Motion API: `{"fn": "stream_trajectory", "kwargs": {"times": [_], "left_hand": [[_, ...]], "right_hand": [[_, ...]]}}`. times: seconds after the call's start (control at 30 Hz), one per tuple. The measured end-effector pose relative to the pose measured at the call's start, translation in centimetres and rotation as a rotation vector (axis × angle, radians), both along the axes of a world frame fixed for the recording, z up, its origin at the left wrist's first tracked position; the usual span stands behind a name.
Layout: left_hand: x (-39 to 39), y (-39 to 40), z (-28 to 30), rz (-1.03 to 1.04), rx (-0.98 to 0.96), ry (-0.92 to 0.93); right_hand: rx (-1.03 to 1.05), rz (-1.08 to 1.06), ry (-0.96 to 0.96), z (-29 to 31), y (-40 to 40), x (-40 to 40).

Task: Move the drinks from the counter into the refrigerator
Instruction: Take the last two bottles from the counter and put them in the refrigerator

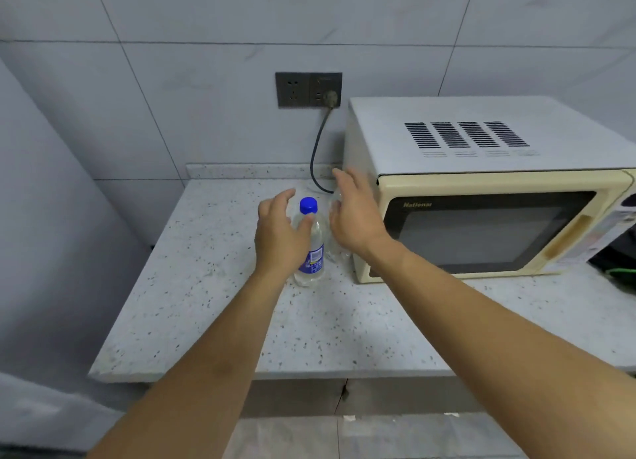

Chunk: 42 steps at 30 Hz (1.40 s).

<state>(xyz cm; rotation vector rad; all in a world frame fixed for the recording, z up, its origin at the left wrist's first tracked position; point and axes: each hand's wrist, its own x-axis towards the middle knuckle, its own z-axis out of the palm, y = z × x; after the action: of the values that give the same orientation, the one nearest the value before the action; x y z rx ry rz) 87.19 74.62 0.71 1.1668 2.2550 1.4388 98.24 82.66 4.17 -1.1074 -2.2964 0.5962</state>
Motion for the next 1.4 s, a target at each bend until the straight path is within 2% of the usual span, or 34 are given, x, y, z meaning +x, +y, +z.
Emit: {"fn": "stream_trajectory", "kwargs": {"times": [0.1, 0.23, 0.33, 0.4, 0.47, 0.57, 0.73, 1.07, 1.17, 1.23, 1.4], "left_hand": [[-1.0, 1.7, 0.7, -0.065, -0.094, 0.123], [-1.5, 2.4, 0.4, -0.17, -0.211, 0.22], [-1.5, 2.3, 0.1, -0.179, -0.227, 0.253], [-1.4, 2.0, 0.1, -0.159, -0.223, 0.253], [-1.2, 1.6, 0.1, -0.148, -0.211, 0.239], [-0.7, 0.7, 0.0, -0.123, -0.172, 0.193], [-0.6, -1.8, -0.2, -0.077, -0.11, 0.154], [-1.3, -6.4, 0.4, -0.078, -0.195, 0.174], [-1.4, -7.5, -0.4, -0.065, -0.148, 0.177], [-1.3, -8.1, -1.7, -0.06, -0.087, 0.097], [-1.1, -9.5, -6.1, -0.101, -0.015, -0.294]], "right_hand": [[0.013, -0.031, -0.221, 0.3, 2.1, -1.8], [0.218, -0.067, -0.522, -0.1, 3.8, -3.0], [0.197, -0.074, -0.644, -0.5, 4.3, -3.6], [0.212, -0.055, -0.661, -0.9, 4.4, -3.6], [0.242, -0.024, -0.598, -1.4, 4.1, -3.3], [0.143, 0.061, -0.43, -2.0, 3.1, -2.7], [0.113, 0.136, -0.245, -2.8, 1.2, -0.1], [0.008, 0.186, -0.045, -2.8, -0.9, 3.7], [-0.003, 0.141, 0.039, -3.5, -1.6, 4.0], [-0.045, 0.09, 0.112, -4.7, -2.4, 4.6], [-0.307, 0.035, 0.254, -9.3, -4.7, 6.1]]}}
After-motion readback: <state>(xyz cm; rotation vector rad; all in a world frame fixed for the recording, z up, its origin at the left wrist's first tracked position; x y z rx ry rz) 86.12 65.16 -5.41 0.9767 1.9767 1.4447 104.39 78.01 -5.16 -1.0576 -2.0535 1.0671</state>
